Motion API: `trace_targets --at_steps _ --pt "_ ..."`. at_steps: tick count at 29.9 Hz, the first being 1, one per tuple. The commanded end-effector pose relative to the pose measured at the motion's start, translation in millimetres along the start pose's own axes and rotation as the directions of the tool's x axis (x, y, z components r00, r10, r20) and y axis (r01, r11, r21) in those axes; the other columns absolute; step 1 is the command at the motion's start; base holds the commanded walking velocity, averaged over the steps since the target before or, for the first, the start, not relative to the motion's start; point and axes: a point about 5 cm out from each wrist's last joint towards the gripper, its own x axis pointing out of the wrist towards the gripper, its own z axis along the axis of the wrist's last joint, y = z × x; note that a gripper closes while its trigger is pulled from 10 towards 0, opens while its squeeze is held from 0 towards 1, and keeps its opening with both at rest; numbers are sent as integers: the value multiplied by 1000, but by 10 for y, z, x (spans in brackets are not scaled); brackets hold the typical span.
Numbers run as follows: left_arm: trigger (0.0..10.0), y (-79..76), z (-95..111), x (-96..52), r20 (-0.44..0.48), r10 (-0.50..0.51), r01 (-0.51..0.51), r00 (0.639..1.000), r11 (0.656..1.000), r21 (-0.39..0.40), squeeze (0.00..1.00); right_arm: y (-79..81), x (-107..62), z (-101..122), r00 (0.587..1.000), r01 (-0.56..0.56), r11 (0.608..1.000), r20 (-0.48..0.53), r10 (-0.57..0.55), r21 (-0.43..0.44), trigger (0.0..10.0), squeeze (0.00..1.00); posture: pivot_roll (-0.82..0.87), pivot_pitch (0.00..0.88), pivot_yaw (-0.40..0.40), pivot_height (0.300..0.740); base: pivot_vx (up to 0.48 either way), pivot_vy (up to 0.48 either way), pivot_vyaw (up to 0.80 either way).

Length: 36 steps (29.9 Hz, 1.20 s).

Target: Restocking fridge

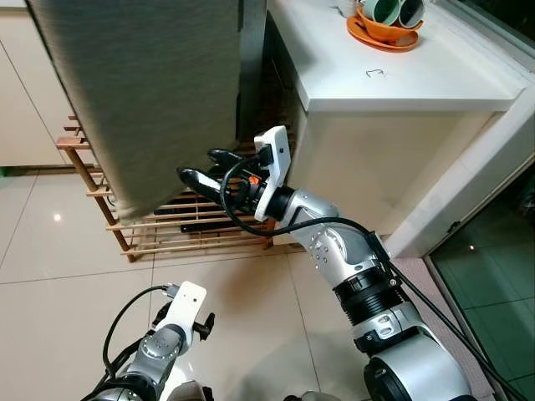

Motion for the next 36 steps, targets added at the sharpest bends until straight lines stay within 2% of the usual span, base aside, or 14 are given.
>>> trace_targets --at_steps 1,4,5,6,9,12,13,14,15,16,19,24,27,36 --pt "10000 -1 115 28 45 12 -11 999 1000 -8 0 -172 -130 -59 991 134 990 3 -134 -31 10000 0 -75 53 -62 740 0 0 0" --pt "10000 -14 173 32 87 11 -10 996 1000 -15 0 -344 -322 -114 970 238 967 -19 -241 -89 10000 0 -86 48 -54 740 0 0 0" --pt "10000 -7 299 44 153 13 -5 988 999 -50 0 -615 -684 -186 903 415 896 -46 -426 -156 10000 0 -96 40 -41 740 0 0 0" --pt "10000 0 349 48 178 14 -3 984 998 -63 0 -703 -827 -209 870 474 862 -52 -490 -183 10000 0 -96 40 -41 740 0 0 0" --pt "10000 16 409 50 208 19 -4 978 997 -73 0 -809 -1031 -256 818 552 810 -61 -573 -199 10000 0 -103 33 -31 740 0 0 0" --pt "10000 30 694 34 353 23 12 935 995 -97 0 -975 -1609 -350 668 716 657 -42 -743 -236 10000 0 -103 30 -15 740 0 0 0" --pt "10000 30 694 34 353 23 12 935 995 -97 0 -975 -1609 -350 668 716 657 -42 -743 -236 10000 0 -103 30 -15 740 0 0 0" --pt "10000 36 822 10 414 25 18 910 995 -100 0 -989 -1770 -384 627 739 610 -38 -778 -286 10000 0 -100 28 -7 740 0 0 0" --pt "10000 59 1112 -83 537 41 24 842 993 -113 0 -993 -2039 -403 553 777 515 2 -833 -362 10000 0 -96 26 -4 740 0 0 0" --pt "10000 59 1112 -83 537 41 24 842 993 -113 0 -993 -2039 -403 553 777 515 2 -833 -362 10000 0 -96 26 -4 740 0 0 0" --pt "10000 114 1375 -214 632 64 23 772 992 -128 0 -970 -2292 -439 459 827 409 43 -887 -385 10000 0 -93 2 9 740 0 0 0" --pt "10000 225 1482 -445 707 150 -22 691 982 -187 0 -827 -2446 -562 396 865 343 80 -915 -367 10000 0 -86 0 14 740 0 0 0" --pt "10000 215 1486 -600 717 188 -15 671 971 -240 0 -719 -2480 -669 375 883 332 74 -924 -331 10000 0 -79 0 8 740 0 0 0" --pt "10000 110 1520 -546 682 184 9 708 963 -270 0 -705 -2267 -720 423 859 377 67 -904 -346 10000 0 -73 0 2 740 0 0 0"
